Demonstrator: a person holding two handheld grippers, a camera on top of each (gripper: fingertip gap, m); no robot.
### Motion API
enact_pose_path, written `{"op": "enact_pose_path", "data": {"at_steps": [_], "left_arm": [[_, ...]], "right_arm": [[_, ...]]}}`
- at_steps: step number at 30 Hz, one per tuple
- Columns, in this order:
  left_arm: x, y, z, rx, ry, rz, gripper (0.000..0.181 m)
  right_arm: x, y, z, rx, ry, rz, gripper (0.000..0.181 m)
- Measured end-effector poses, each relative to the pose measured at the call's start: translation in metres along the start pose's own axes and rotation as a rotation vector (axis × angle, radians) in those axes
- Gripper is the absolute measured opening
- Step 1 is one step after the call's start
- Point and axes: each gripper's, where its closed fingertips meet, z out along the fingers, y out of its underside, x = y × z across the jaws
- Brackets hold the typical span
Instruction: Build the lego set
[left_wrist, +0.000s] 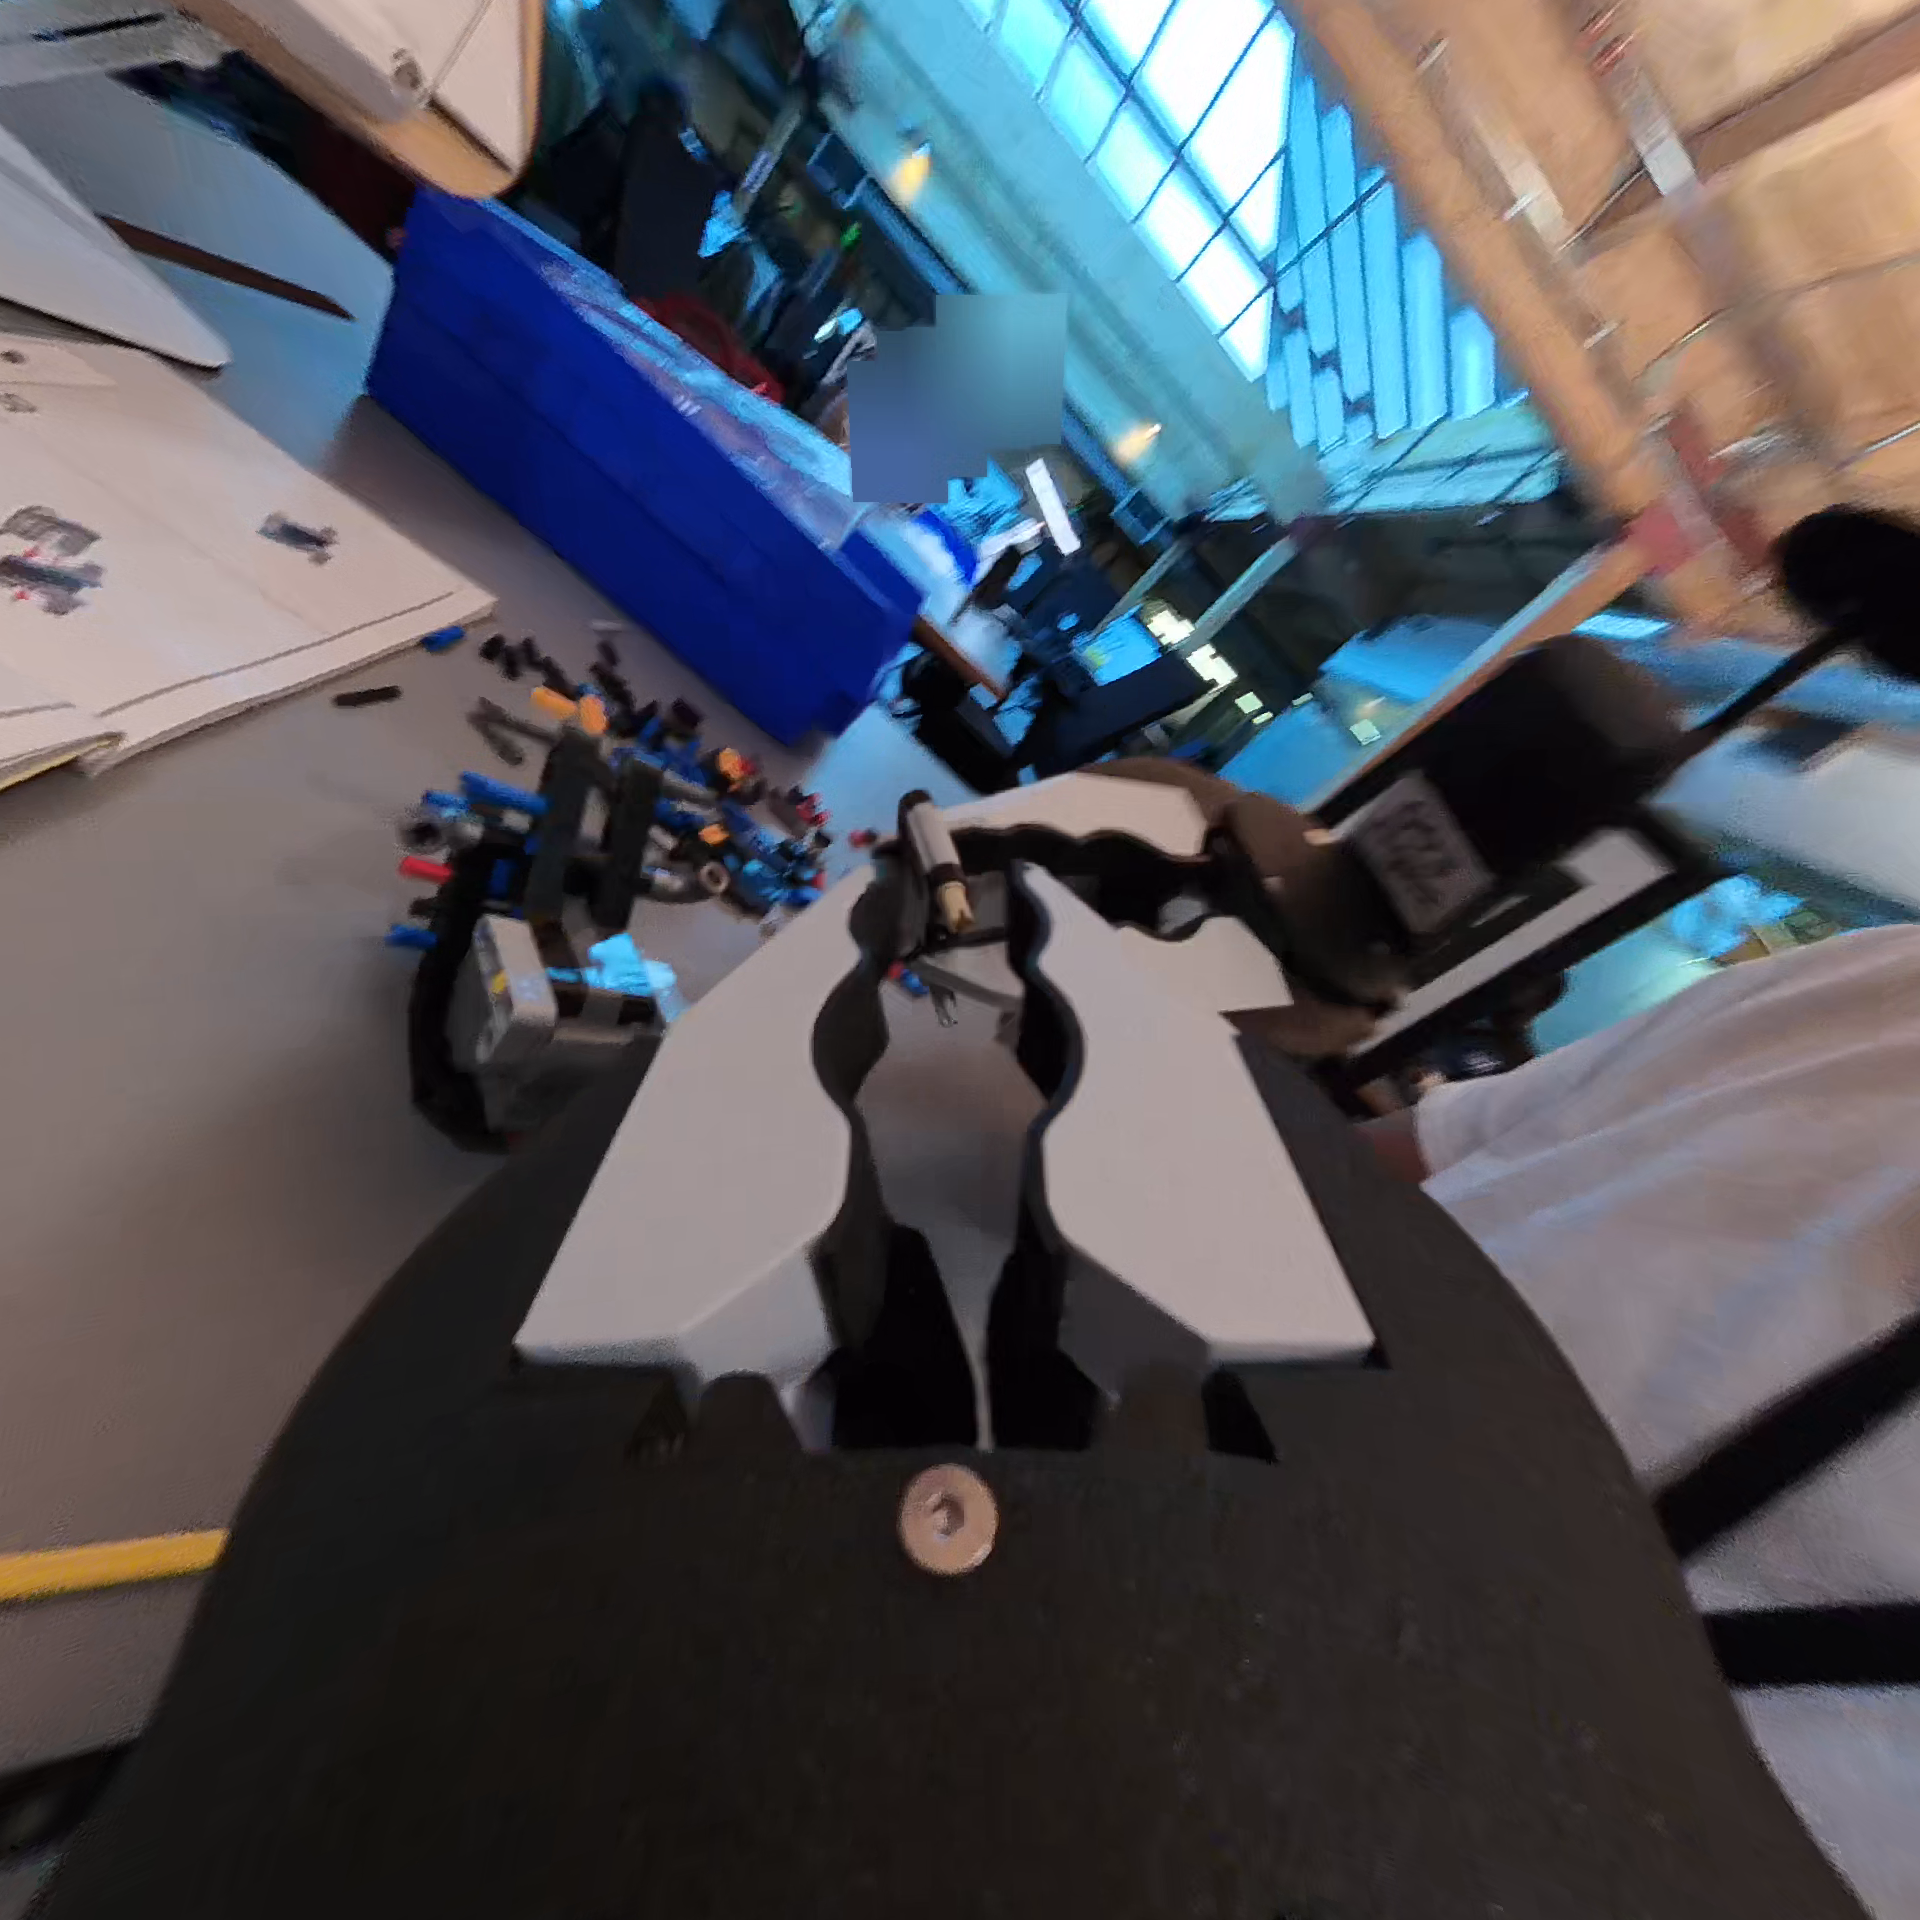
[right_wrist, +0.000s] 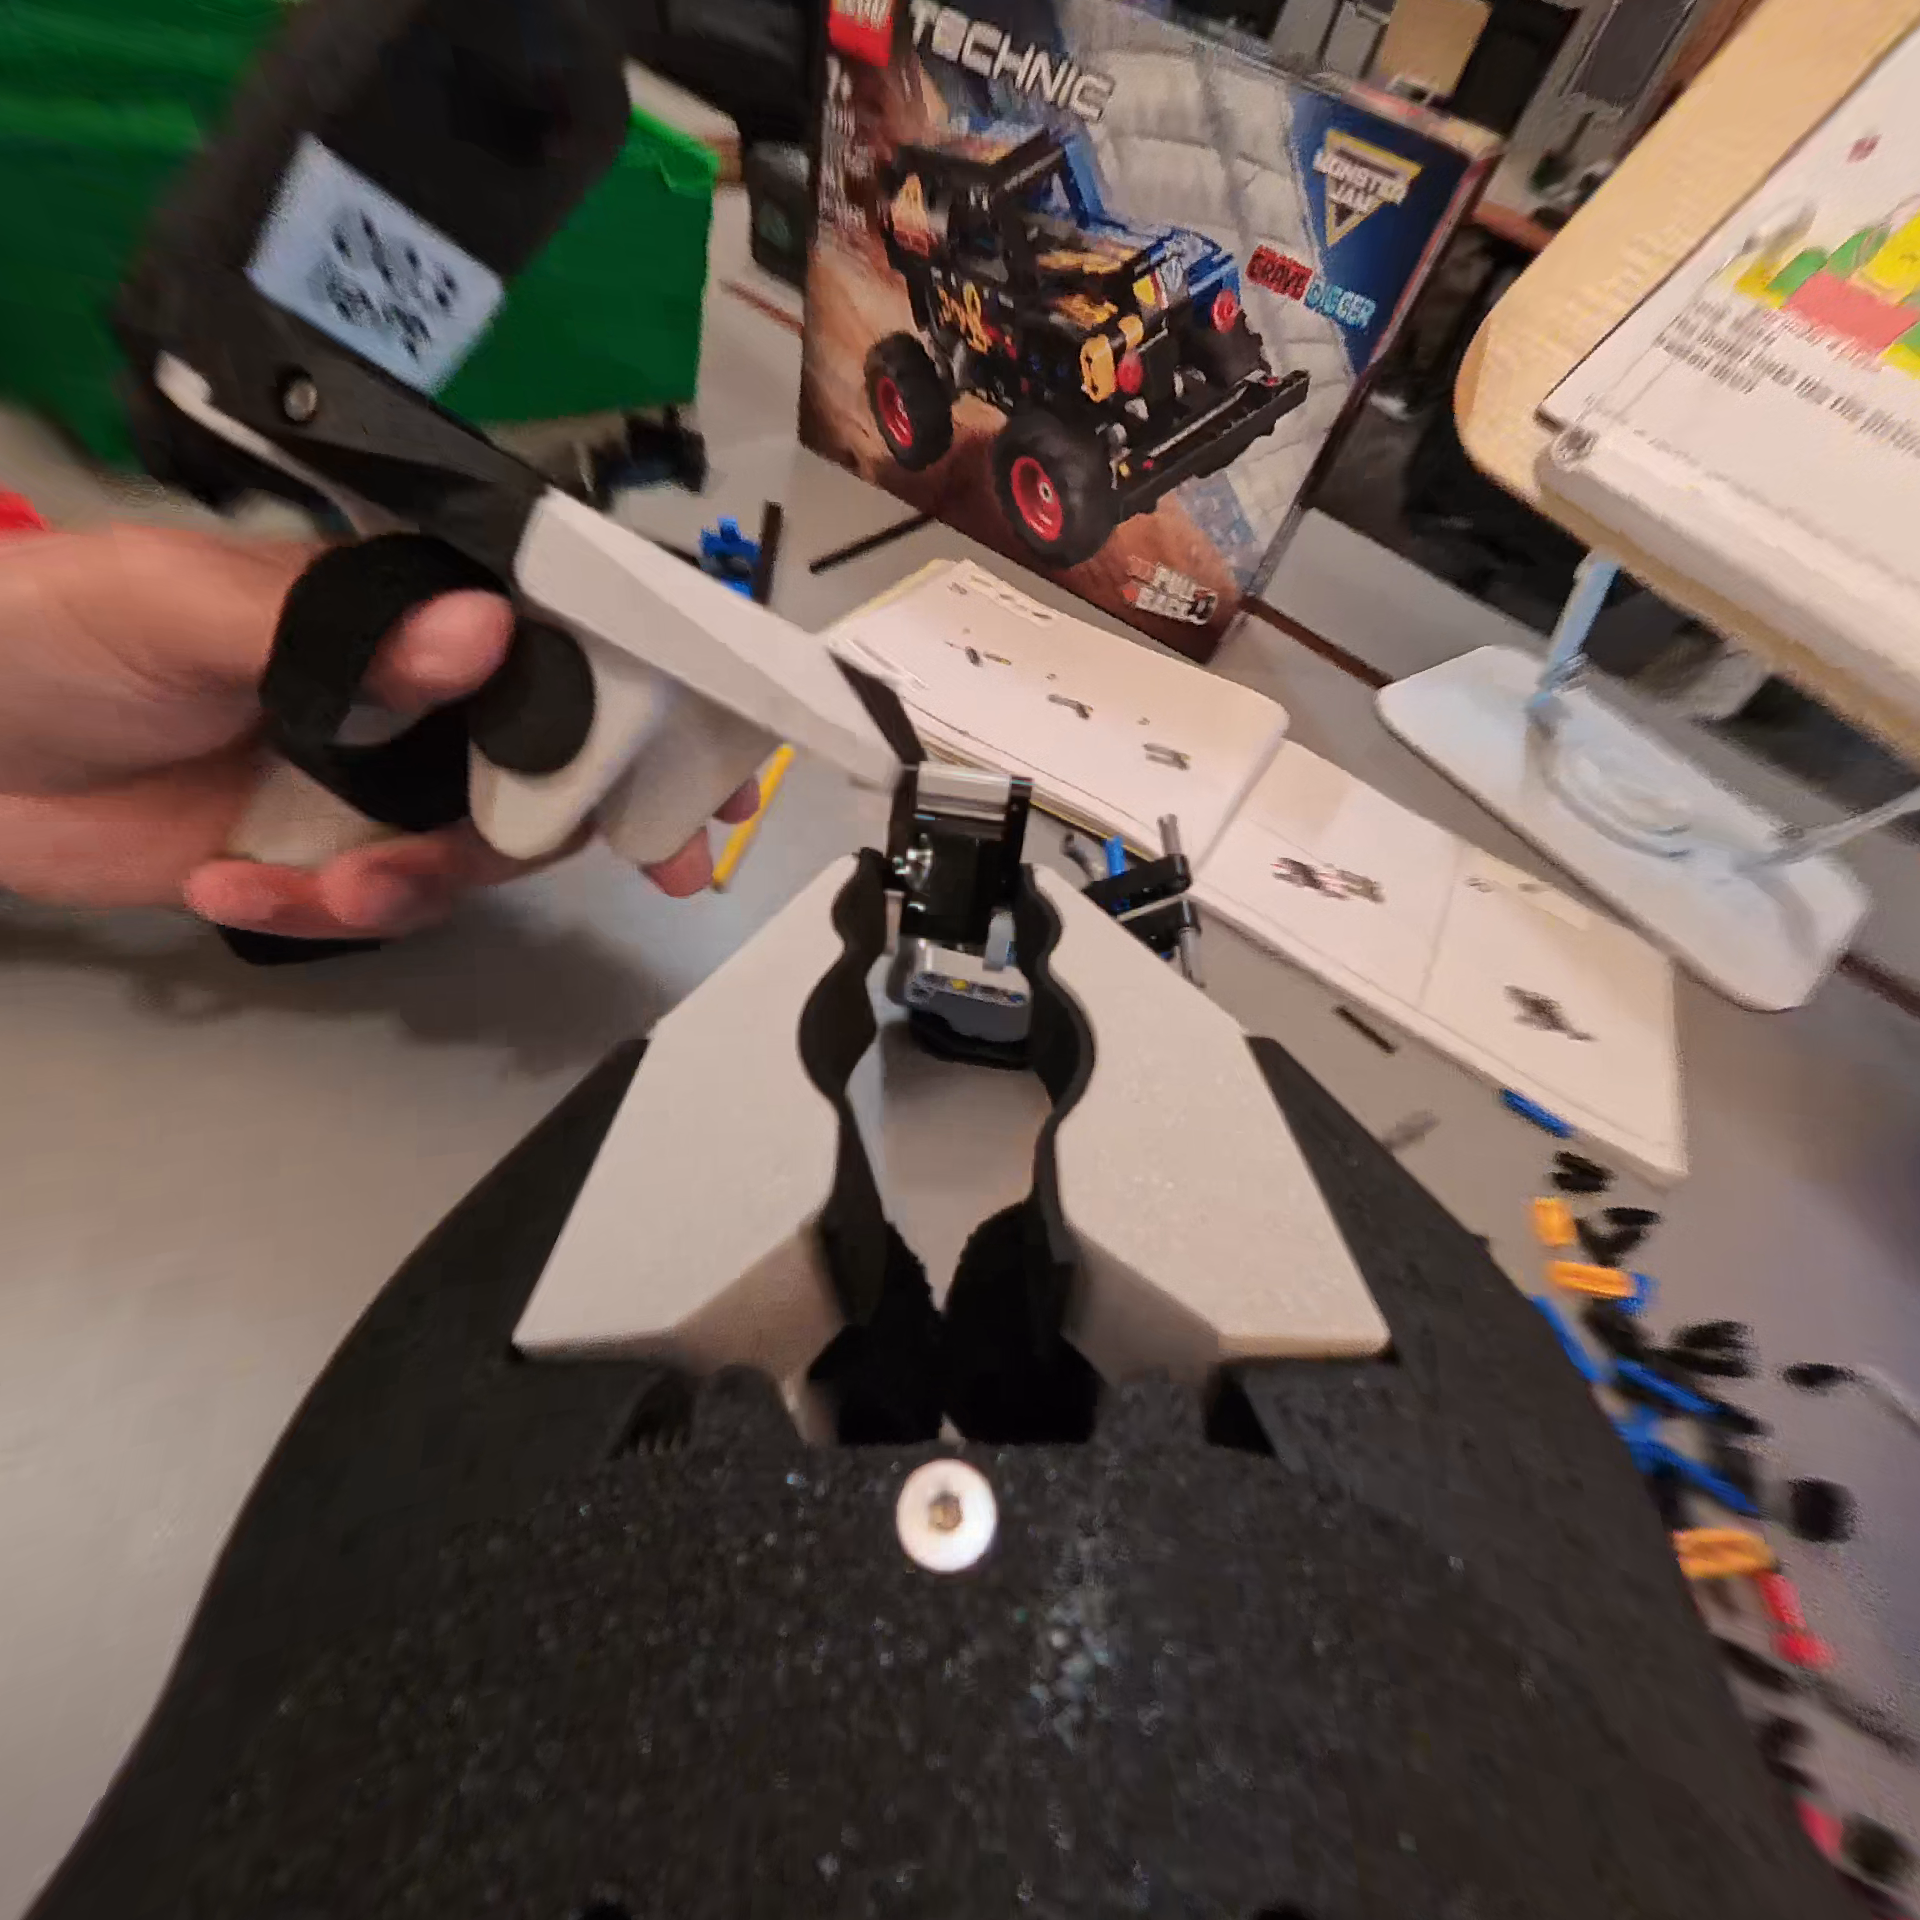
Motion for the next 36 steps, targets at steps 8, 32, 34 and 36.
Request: {"op": "enact_pose_path", "data": {"at_steps": [8, 32, 34, 36], "left_arm": [[0.009, 0.009, 0.007, -0.092, -0.063, 0.312, 0.038], [0.020, -0.010, 0.003, 0.064, -0.636, 1.169, 0.006], [0.019, -0.011, 0.001, 0.067, -0.647, 1.171, 0.006], [0.019, -0.011, 0.001, 0.065, -0.651, 1.175, 0.006]], "right_arm": [[0.020, -0.035, -0.026, 0.372, -0.358, 0.684, 0.023], [-0.019, -0.047, -0.026, 0.529, -0.794, 1.102, 0.026], [-0.016, -0.046, -0.027, 0.533, -0.785, 1.102, 0.027], [-0.015, -0.044, -0.027, 0.526, -0.786, 1.103, 0.025]]}}
